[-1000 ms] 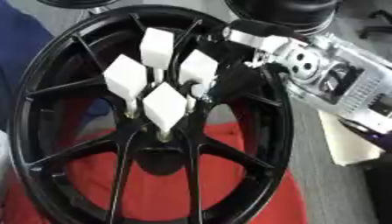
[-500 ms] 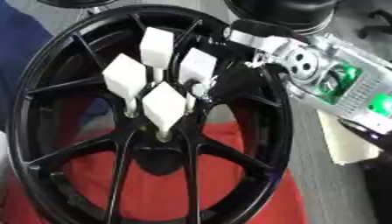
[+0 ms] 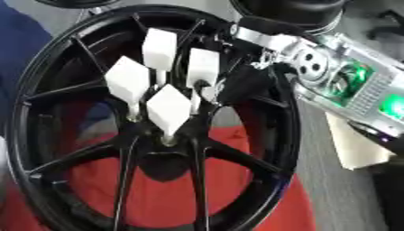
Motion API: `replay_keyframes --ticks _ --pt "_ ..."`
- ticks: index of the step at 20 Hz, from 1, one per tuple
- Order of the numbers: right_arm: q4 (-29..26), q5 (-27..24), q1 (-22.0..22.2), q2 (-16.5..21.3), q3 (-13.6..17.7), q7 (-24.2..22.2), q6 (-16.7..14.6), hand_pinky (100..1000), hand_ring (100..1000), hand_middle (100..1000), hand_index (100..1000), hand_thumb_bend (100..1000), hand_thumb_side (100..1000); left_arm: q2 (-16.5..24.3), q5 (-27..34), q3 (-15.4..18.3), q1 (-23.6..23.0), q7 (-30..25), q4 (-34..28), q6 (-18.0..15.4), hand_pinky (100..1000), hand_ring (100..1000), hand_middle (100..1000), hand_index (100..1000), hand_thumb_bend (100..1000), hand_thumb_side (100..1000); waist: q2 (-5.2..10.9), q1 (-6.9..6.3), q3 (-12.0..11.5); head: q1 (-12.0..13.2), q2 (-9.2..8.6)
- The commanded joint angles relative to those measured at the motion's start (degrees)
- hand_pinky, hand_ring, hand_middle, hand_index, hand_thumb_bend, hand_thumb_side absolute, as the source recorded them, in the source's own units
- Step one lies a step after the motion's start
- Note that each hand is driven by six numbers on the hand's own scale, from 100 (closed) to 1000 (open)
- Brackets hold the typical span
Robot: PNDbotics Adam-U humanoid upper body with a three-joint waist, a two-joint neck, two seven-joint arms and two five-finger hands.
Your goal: Pull the pin out of the wheel hub.
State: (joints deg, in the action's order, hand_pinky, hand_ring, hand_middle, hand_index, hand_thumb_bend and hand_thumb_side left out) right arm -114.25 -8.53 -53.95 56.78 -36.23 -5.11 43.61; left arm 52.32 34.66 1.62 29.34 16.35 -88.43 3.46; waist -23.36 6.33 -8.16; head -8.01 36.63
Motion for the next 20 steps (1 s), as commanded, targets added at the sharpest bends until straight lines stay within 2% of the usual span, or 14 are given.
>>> replay_keyframes --ticks 1,10,15,20 --pt "-0.34 -1.00 -1.17 1.35 1.17 2.15 -1.43 679 645 430 525 100 222 1.63 -0.45 0.55 0.63 -0.03 -0.85 -0.07 845 846 802 807 309 903 1.42 -0.44 -0.04 -0.13 -0.62" --pt "-0.34 -2.37 -1.84 1.27 1.87 4.13 -4.51 656 614 390 489 100 194 1.89 -0.31 0.63 0.47 -0.02 -0.79 -0.08 847 847 804 808 307 901 2.52 -0.30 0.23 0.20 -0.45" --pt "-0.34 -3.52 -1.20 1.90 3.80 5.49 -6.78 648 605 381 482 100 184 1.94 0.00 0.76 0.32 0.10 -0.61 -0.12 847 847 804 808 306 900 3.31 -0.28 0.47 0.39 -0.54" --pt "-0.34 -5.84 0.42 2.76 6.24 8.84 -8.81 642 598 377 477 100 182 1.97 0.22 0.82 0.25 0.16 -0.53 -0.14 847 847 805 808 305 898 4.01 -0.43 0.67 0.58 -1.19"
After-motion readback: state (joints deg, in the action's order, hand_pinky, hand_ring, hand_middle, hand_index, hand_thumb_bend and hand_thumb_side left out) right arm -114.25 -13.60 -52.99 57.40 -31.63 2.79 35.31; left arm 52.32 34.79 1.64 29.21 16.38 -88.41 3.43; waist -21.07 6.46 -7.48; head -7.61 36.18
